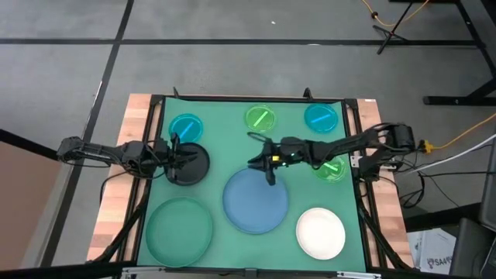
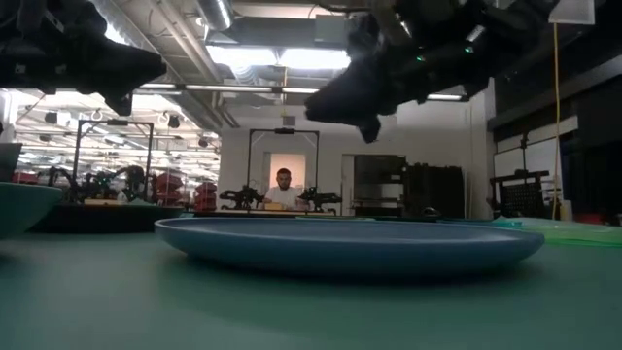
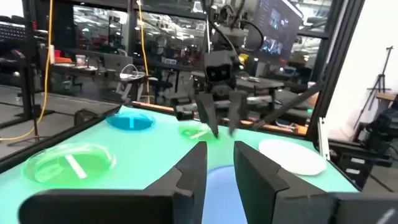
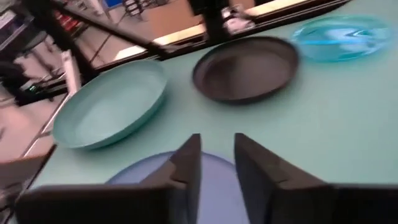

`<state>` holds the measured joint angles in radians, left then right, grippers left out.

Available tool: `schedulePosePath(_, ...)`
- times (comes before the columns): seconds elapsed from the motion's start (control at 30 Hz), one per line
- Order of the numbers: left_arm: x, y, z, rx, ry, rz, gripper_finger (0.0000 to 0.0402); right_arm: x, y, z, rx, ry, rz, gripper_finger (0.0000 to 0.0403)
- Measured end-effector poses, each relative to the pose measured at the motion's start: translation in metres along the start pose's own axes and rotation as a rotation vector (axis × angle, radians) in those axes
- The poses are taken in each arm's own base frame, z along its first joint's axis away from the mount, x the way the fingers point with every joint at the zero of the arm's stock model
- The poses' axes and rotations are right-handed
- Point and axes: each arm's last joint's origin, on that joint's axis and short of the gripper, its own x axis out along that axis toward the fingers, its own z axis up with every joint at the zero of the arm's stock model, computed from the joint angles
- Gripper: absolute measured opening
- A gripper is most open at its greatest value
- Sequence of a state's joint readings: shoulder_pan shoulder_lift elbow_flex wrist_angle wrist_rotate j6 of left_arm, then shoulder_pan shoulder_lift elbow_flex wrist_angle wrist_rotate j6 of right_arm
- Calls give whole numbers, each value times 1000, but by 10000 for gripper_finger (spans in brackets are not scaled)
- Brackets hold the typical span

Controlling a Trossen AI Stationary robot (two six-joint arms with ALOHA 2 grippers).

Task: Stack plastic plates
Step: Stack the dark green plate on the dark blue plate

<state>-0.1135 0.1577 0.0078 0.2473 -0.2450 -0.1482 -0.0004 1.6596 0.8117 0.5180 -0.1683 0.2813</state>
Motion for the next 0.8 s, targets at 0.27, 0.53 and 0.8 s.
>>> schedulePosePath(0.27, 0, 1, 1, -2, -17, 37, 75, 54, 24, 7, -16, 62, 64, 187)
schedulePosePath(0.53, 0, -2, 0, -13, 4, -49, 75, 102, 47, 17, -40, 163, -71, 191)
schedulePosePath(0.8, 0, -1, -2, 24, 25, -40, 75, 138, 73, 26, 17, 213, -67, 188)
